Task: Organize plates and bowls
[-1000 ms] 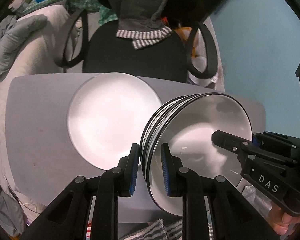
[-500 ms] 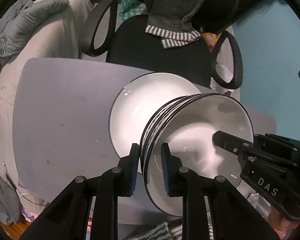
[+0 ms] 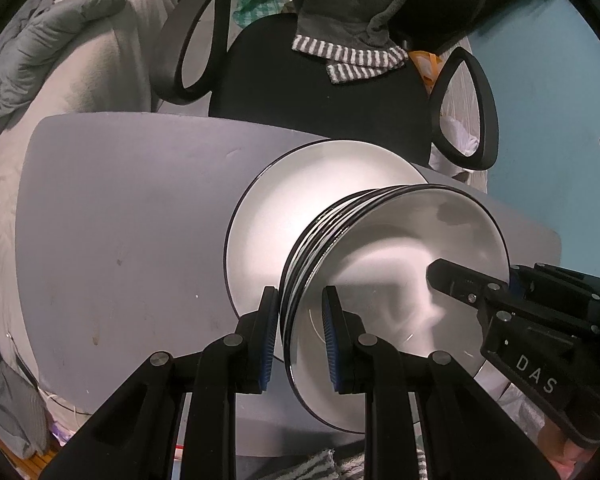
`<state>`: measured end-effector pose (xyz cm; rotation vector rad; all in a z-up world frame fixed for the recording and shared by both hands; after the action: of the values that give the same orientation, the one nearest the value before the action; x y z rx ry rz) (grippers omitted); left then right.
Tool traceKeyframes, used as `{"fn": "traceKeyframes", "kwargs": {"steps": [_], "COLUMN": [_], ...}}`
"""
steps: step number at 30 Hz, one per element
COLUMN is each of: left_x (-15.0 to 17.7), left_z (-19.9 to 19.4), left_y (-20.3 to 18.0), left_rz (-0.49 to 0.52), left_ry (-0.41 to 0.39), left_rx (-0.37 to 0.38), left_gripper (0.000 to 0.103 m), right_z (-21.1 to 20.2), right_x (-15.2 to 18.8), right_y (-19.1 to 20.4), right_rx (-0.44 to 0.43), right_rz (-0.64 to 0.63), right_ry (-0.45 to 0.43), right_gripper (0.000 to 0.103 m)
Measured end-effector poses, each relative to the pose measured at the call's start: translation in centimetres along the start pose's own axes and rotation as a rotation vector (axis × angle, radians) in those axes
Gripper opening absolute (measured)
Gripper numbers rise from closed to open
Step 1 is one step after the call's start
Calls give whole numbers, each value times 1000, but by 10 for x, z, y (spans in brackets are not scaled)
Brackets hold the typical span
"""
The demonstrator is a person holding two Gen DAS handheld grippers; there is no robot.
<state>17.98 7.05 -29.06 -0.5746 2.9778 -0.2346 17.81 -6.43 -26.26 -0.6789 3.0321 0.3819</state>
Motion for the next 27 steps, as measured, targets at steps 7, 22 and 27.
{"fn": "traceKeyframes", "kwargs": {"steps": [7,22,27], "left_x": [2,4,10], "left_z": [2,1,-1], "left_y": [1,-3,0], "left_rz": [-7,41,17], "left_ry": [2,-60,-73], "left_rx": [-8,-24,-39], "left_gripper": [21,26,27], "right_z": [6,7,-2], "right_x": [1,2,2], "right_y": [2,1,0], "right_rx": [3,9,50], "right_rz": [1,-14,-39], "right_ry": [7,-27,-87], "right_gripper": [15,18,46]}}
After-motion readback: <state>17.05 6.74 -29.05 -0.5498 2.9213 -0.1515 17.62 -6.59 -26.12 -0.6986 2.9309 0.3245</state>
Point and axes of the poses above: each gripper's, at about its wrist camera, not at the fingertips, and z roughly the way its jaws point, y to its left, x to its underside, the point moved 6 cm from there along z, roughly the way its jaws point, and after that the axes turned 7 degrees about -y, right-handed, at the moved point
